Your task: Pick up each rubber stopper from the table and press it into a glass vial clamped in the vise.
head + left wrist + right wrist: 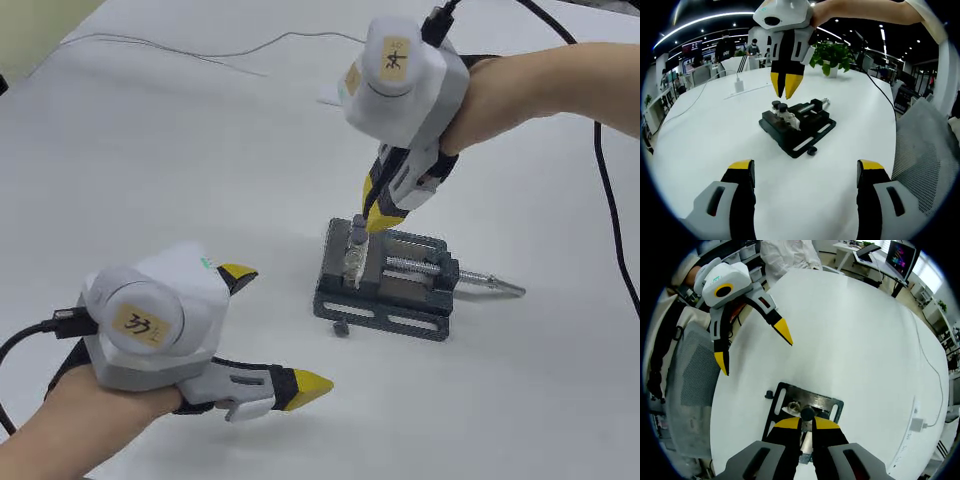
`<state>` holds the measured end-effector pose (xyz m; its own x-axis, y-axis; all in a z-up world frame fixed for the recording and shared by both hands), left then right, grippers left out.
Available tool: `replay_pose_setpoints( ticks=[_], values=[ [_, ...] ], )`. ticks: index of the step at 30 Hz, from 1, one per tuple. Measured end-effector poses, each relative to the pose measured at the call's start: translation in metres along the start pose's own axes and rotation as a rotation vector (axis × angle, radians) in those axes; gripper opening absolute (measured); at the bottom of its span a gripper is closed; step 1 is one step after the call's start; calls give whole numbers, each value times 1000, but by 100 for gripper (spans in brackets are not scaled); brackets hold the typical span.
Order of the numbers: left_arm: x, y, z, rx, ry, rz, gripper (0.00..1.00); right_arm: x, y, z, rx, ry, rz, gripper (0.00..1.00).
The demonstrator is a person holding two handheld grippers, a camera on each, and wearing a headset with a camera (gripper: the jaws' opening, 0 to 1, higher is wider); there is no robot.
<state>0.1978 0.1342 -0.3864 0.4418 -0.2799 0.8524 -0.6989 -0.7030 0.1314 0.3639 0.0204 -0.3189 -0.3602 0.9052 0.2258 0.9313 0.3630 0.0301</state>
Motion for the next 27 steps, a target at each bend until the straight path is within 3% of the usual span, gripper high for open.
replay_pose_setpoints(
  ticks=[27],
  values=[
    [-9,-3,0,-1,-17,-23,81,2,1,10,16,3,-11,0]
  ],
)
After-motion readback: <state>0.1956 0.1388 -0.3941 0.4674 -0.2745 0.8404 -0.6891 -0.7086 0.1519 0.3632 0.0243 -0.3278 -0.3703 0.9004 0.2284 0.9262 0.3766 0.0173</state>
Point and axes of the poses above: the centre of the closed fingertips' face, and the gripper's own axes: z roughly forward along the fingers, y roughly to its right, x roughly out of its top, the point moved 10 cm from there along -z, roughly backward along the fingers, and after that the axes turned 4 degrees about -x, right-handed, at the moved point
